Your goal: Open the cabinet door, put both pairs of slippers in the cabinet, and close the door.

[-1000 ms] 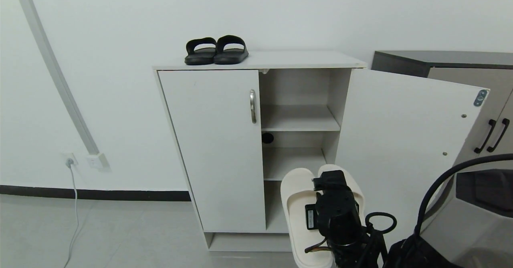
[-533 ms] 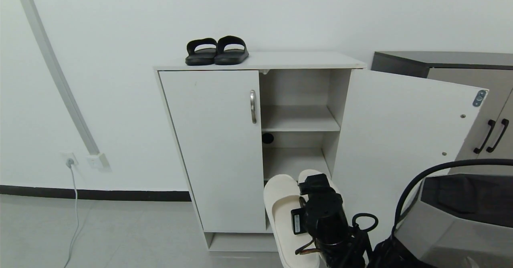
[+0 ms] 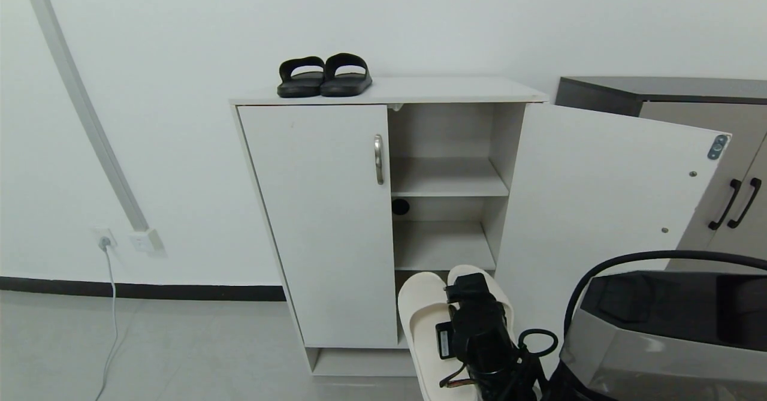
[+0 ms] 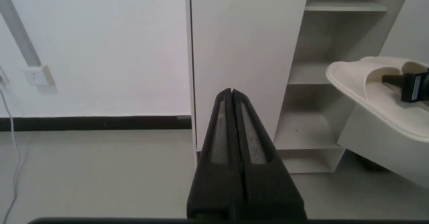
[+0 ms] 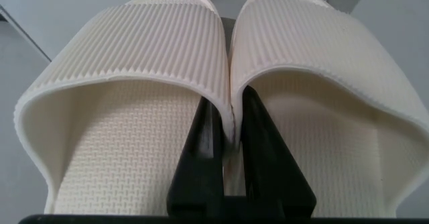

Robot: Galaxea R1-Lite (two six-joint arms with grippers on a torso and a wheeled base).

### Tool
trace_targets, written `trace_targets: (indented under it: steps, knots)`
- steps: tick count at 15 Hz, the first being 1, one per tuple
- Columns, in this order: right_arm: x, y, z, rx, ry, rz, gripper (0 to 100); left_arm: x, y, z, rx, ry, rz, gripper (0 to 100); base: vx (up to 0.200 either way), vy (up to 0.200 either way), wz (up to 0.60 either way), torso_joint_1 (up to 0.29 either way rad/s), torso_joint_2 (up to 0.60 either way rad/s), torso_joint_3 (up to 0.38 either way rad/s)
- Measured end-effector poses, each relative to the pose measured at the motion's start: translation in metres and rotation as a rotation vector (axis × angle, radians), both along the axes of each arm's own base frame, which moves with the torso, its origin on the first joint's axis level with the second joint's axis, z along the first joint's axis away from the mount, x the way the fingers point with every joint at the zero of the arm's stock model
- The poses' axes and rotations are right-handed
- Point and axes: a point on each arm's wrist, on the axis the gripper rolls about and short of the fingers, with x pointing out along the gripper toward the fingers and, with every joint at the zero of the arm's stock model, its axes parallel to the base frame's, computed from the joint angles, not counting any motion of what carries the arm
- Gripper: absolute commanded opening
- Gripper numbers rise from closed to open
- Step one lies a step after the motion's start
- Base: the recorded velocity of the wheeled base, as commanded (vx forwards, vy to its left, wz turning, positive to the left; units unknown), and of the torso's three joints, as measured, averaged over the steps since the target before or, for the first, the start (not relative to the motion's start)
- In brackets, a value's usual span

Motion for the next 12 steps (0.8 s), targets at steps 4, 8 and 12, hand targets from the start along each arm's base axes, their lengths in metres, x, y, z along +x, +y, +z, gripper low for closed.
trace_targets:
  steps: [4, 8, 12]
  knots:
    - [0.0011, 0.0000, -0.0022, -0.003, 0.004, -0.001, 0, 0.0000, 0.0000, 0.0000, 0.000, 0.000, 0.000, 0, 0.000, 0.000, 0.00, 0.001, 0.00, -0.120]
    - [0.0030, 0.0003, -0.0042, -0.006, 0.006, -0.002, 0, 0.0000, 0.0000, 0.0000, 0.000, 0.000, 0.000, 0, 0.000, 0.000, 0.00, 0.004, 0.00, -0.189]
    - [0.0076, 0.0028, -0.0031, 0.004, -0.003, -0.007, 0, 0.0000, 0.0000, 0.0000, 0.000, 0.000, 0.000, 0, 0.000, 0.000, 0.00, 0.004, 0.00, -0.198]
